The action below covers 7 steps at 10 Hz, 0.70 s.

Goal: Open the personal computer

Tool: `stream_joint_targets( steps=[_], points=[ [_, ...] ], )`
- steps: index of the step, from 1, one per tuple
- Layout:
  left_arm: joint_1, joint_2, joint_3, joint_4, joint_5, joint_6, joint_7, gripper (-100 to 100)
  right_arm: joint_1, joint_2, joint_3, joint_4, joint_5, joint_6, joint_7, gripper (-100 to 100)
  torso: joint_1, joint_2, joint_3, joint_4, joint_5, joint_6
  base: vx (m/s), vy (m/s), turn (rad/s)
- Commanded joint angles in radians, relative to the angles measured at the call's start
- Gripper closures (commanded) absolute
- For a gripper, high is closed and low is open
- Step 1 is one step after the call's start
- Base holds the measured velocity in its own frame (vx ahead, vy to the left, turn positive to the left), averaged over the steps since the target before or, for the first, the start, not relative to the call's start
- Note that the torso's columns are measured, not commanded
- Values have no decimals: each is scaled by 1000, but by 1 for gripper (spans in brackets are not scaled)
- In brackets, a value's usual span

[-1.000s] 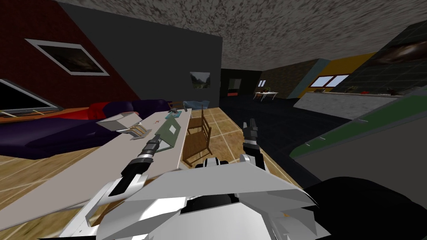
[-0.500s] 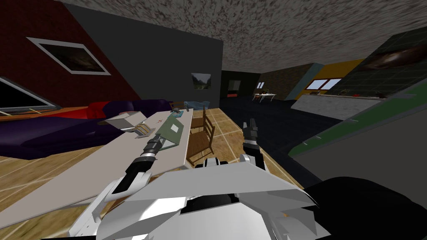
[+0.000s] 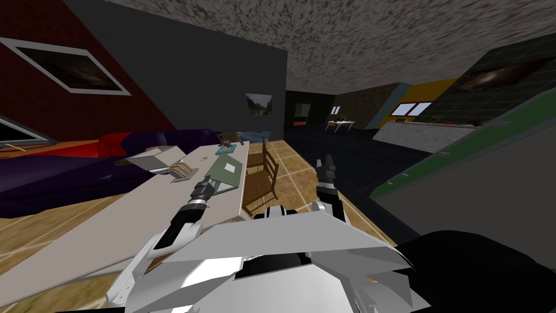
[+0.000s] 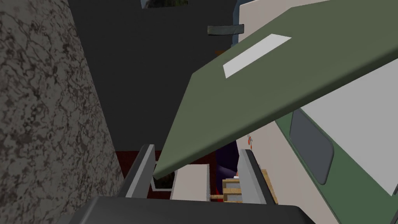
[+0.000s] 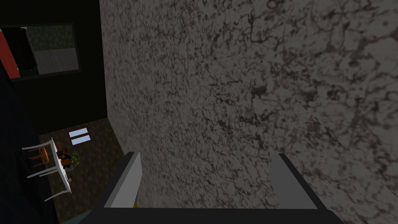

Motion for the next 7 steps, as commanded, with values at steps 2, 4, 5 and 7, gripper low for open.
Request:
stream_joint_targets(
  steps=[2, 4, 5, 7],
  points=[
    [-9, -10, -6, 9, 12, -5, 14, 100, 0, 0, 0, 0, 0, 0, 0, 0, -1, -1, -1, 0, -2, -2, -4, 3, -13],
    [-9, -10, -6, 9, 12, -5, 14, 100, 0, 0, 0, 0, 0, 0, 0, 0, -2, -1, -1, 1, -3, -2, 8, -6, 25],
    [-9, -10, -6, 9, 12, -5, 14, 100, 0, 0, 0, 0, 0, 0, 0, 0, -1, 0, 0, 1, -3, -2, -5, 4, -17],
    [-9, -10, -6, 9, 12, -5, 14, 100, 0, 0, 0, 0, 0, 0, 0, 0, -1, 1, 0, 1, -2, -2, 2, -2, 8]
  ],
)
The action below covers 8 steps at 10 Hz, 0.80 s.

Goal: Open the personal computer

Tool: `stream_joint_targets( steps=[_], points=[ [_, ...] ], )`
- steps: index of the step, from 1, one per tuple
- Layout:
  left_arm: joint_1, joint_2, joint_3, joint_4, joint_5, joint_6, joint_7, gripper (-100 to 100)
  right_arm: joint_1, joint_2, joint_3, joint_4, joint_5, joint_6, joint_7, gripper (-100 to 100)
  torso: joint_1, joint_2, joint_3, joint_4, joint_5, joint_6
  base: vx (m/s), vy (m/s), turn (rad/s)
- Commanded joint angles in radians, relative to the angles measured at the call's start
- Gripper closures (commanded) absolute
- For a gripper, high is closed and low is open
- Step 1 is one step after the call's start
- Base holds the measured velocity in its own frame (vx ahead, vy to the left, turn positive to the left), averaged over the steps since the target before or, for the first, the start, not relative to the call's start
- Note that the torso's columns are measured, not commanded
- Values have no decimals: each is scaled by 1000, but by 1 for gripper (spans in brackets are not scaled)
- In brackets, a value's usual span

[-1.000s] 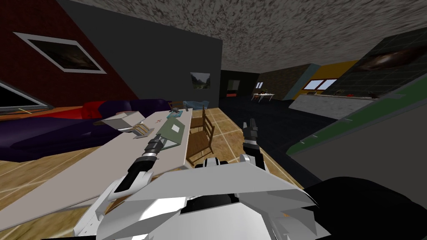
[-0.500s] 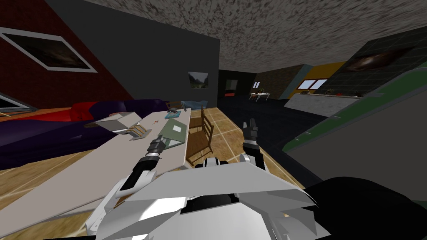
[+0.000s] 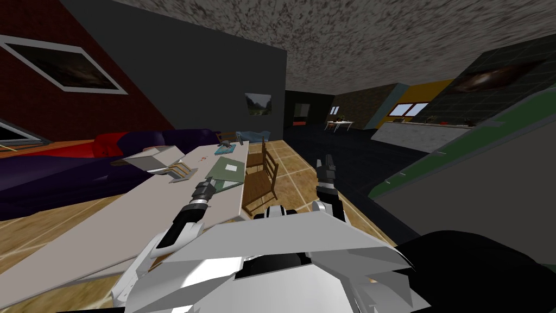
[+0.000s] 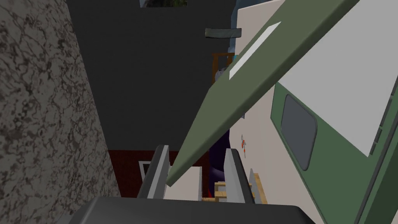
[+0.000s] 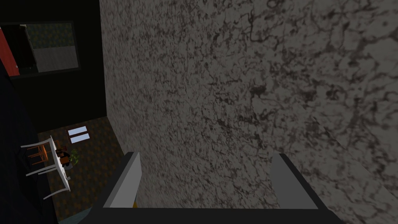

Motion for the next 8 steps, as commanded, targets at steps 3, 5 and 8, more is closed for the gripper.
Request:
stream_joint_targets(
  steps=[3, 5, 8],
  points=[
    [-15, -27, -9, 23, 30, -14, 28, 100, 0, 0, 0, 0, 0, 0, 0, 0, 1, -2, 0, -2, 3, 4, -22, 18, -71],
    [27, -6, 10, -53, 36, 25, 42, -100, 0, 0, 0, 0, 0, 0, 0, 0, 0, -6, -4, -3, 1, 1, 25, -8, 32],
    [68, 13, 27, -129, 47, 63, 63, -100, 0, 0, 0, 0, 0, 0, 0, 0, 2, -2, -1, -1, 1, 1, 40, -4, 17]
  ],
)
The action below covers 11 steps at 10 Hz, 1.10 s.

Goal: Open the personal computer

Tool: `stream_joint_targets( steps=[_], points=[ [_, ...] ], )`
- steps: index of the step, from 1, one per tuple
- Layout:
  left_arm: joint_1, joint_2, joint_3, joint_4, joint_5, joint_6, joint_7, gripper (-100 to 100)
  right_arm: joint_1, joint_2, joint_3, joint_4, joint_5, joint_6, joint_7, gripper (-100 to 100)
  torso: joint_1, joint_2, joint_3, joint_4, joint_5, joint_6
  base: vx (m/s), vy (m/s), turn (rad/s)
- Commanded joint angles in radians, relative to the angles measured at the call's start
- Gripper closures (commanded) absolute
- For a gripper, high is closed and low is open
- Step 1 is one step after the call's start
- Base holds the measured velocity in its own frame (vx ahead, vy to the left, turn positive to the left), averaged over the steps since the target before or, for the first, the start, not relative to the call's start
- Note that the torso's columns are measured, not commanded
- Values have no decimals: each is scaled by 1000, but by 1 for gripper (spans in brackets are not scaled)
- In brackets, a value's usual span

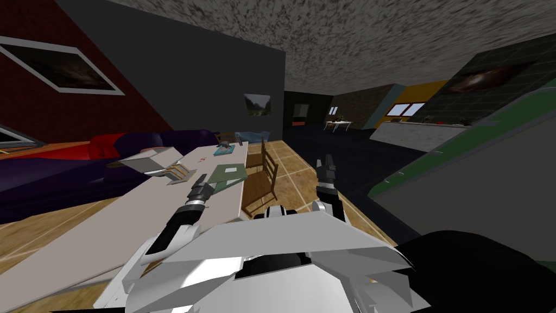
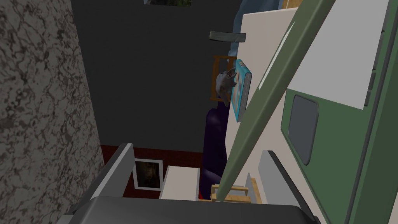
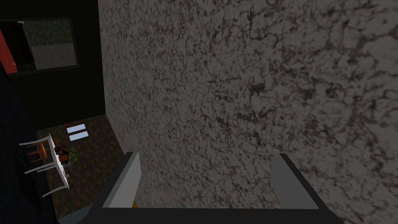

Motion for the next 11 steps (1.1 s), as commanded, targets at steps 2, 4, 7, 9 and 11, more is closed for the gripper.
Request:
stream_joint_targets(
  steps=[2, 4, 7, 9, 11],
  points=[
    [50, 28, 23, -92, 16, 45, 29, -100, 0, 0, 0, 0, 0, 0, 0, 0, -2, 3, 2, 1, -1, -1, 29, -5, 22],
    [78, 41, 34, -142, 23, 70, 43, -100, 0, 0, 0, 0, 0, 0, 0, 0, -3, 2, 1, 1, -1, 0, 33, -5, 21],
    [70, 38, 29, -118, 22, 64, 39, 0, 0, 0, 0, 0, 0, 0, 0, 0, -1, 2, 1, 1, -1, 0, 4, -1, 2],
    [70, 38, 28, -117, 22, 66, 39, 0, 0, 0, 0, 0, 0, 0, 0, 0, -1, 2, 1, 0, -1, -1, 2, 0, -7],
    [69, 38, 27, -118, 22, 65, 40, 0, 0, 0, 0, 0, 0, 0, 0, 0, 1, 1, 1, 0, 1, -1, 0, 0, 0]
  ],
)
